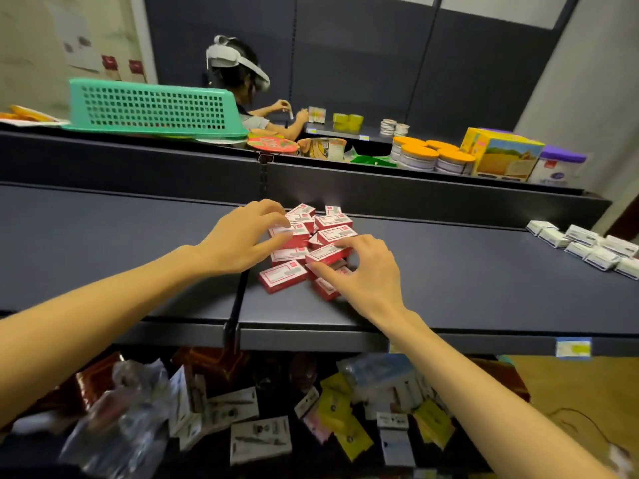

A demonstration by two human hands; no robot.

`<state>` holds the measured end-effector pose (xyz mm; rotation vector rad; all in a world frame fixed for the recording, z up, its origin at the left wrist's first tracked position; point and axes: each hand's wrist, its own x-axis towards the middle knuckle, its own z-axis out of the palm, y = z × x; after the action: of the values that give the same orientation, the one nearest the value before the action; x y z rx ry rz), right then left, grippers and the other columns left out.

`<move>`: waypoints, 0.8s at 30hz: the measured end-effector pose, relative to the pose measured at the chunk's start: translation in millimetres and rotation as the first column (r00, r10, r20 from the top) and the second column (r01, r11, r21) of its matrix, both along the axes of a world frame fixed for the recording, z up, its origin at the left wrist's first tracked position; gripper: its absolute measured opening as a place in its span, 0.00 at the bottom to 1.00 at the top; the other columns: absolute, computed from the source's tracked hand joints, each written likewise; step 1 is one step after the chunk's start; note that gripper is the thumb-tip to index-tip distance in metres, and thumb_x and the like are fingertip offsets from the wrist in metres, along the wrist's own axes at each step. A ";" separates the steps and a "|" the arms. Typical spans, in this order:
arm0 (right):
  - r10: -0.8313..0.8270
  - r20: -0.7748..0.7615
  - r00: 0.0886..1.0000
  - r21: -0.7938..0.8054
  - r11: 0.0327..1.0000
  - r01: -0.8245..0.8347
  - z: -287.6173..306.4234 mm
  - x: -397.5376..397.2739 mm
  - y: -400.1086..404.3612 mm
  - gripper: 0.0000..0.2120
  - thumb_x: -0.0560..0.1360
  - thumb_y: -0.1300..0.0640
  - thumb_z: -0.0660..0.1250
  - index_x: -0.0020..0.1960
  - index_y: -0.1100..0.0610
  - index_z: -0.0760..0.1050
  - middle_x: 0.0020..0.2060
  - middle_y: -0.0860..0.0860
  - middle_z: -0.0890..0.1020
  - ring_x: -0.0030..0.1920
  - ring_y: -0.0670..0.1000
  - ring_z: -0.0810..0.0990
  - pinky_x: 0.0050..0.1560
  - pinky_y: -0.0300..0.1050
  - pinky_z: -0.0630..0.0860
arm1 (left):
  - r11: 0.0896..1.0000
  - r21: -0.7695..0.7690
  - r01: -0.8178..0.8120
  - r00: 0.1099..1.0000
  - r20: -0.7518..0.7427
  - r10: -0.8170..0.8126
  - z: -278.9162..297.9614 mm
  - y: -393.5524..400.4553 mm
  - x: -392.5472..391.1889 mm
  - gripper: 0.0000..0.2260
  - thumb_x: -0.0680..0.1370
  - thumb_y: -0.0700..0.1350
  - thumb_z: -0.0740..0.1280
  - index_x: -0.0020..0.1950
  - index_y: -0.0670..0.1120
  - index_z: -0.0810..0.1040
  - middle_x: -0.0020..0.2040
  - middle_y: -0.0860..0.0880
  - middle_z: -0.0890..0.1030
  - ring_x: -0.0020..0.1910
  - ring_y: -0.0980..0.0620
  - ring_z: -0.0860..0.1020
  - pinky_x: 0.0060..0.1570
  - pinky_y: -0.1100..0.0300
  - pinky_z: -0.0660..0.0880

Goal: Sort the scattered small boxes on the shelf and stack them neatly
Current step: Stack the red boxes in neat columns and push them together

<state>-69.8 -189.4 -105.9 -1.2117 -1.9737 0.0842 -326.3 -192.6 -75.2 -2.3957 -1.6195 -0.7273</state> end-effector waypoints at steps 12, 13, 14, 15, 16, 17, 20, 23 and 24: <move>-0.075 0.129 0.989 -0.003 0.997 0.076 -7.1 -17.5 -36.1 0.25 0.73 0.34 0.67 0.62 0.49 0.79 0.56 0.46 0.82 0.55 0.51 0.77 0.55 0.51 0.73 | 0.998 0.011 0.066 0.974 0.215 -0.067 -33.6 -47.4 -10.0 0.25 0.75 0.68 0.66 0.65 0.55 0.76 0.66 0.59 0.72 0.55 0.60 0.75 0.51 0.62 0.75; -0.075 0.123 0.990 0.003 0.997 0.075 -7.6 -17.5 -37.3 0.24 0.73 0.37 0.68 0.63 0.50 0.79 0.57 0.47 0.81 0.56 0.52 0.77 0.55 0.50 0.74 | 0.997 0.002 0.072 0.978 0.196 -0.071 -34.6 -47.8 -10.5 0.27 0.73 0.70 0.66 0.64 0.55 0.76 0.64 0.59 0.74 0.52 0.60 0.75 0.50 0.63 0.76; -0.071 0.113 0.991 0.000 0.997 0.071 -7.8 -16.7 -37.7 0.24 0.73 0.40 0.69 0.64 0.50 0.78 0.58 0.47 0.81 0.57 0.52 0.77 0.57 0.50 0.74 | 0.996 -0.014 0.083 0.982 0.169 -0.080 -36.1 -47.6 -11.0 0.28 0.71 0.72 0.66 0.64 0.56 0.76 0.63 0.59 0.75 0.53 0.59 0.76 0.49 0.64 0.77; -0.055 0.101 0.993 -0.021 0.998 0.058 -7.7 -15.8 -37.5 0.24 0.73 0.42 0.70 0.67 0.50 0.76 0.61 0.48 0.80 0.60 0.51 0.76 0.60 0.49 0.73 | 0.995 -0.033 0.095 0.985 0.144 -0.089 -37.7 -46.9 -11.8 0.29 0.71 0.72 0.66 0.64 0.56 0.76 0.62 0.59 0.77 0.55 0.58 0.77 0.50 0.64 0.78; -0.026 0.089 0.996 -0.058 0.998 0.031 -6.7 -14.8 -37.1 0.26 0.73 0.44 0.71 0.69 0.50 0.74 0.64 0.47 0.78 0.63 0.51 0.74 0.64 0.49 0.71 | 0.993 -0.047 0.105 0.987 0.129 -0.098 -38.6 -46.2 -12.5 0.28 0.71 0.72 0.67 0.64 0.56 0.77 0.63 0.58 0.78 0.58 0.58 0.77 0.51 0.63 0.79; 0.012 0.083 0.996 -0.098 0.995 -0.004 -5.7 -14.1 -36.6 0.27 0.74 0.46 0.72 0.71 0.49 0.73 0.66 0.47 0.77 0.66 0.50 0.72 0.67 0.49 0.70 | 0.992 -0.049 0.114 0.986 0.126 -0.107 -39.6 -45.4 -13.5 0.27 0.72 0.69 0.69 0.65 0.56 0.77 0.63 0.57 0.78 0.60 0.57 0.77 0.52 0.63 0.79; 0.091 0.119 0.989 -0.130 0.989 -0.075 -4.3 -15.0 -32.1 0.28 0.74 0.48 0.72 0.72 0.49 0.71 0.68 0.46 0.76 0.68 0.47 0.71 0.70 0.48 0.68 | 0.987 -0.035 0.157 0.976 0.158 -0.149 -40.4 -44.1 -15.3 0.22 0.74 0.62 0.72 0.64 0.55 0.77 0.63 0.55 0.80 0.60 0.55 0.78 0.53 0.65 0.77; 0.077 0.109 0.991 -0.105 0.992 -0.065 -7.0 -15.2 -29.7 0.27 0.73 0.46 0.74 0.69 0.49 0.75 0.65 0.45 0.79 0.65 0.46 0.73 0.67 0.46 0.71 | 0.979 -0.058 0.196 0.965 0.187 -0.182 -40.4 -44.0 -16.3 0.22 0.74 0.59 0.72 0.66 0.55 0.76 0.64 0.55 0.80 0.60 0.56 0.77 0.54 0.64 0.77; 0.066 0.088 0.994 -0.094 0.994 -0.058 -8.0 -13.8 -30.5 0.27 0.72 0.45 0.75 0.68 0.50 0.76 0.64 0.45 0.80 0.64 0.45 0.73 0.66 0.44 0.71 | 0.977 -0.067 0.201 0.962 0.203 -0.184 -40.4 -44.1 -16.6 0.22 0.74 0.59 0.73 0.66 0.55 0.76 0.64 0.55 0.80 0.60 0.57 0.77 0.55 0.63 0.78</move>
<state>-83.6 -220.0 -113.9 -1.2316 -2.1071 0.1552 -342.9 -236.6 -115.6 -2.6462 -1.5284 -0.9740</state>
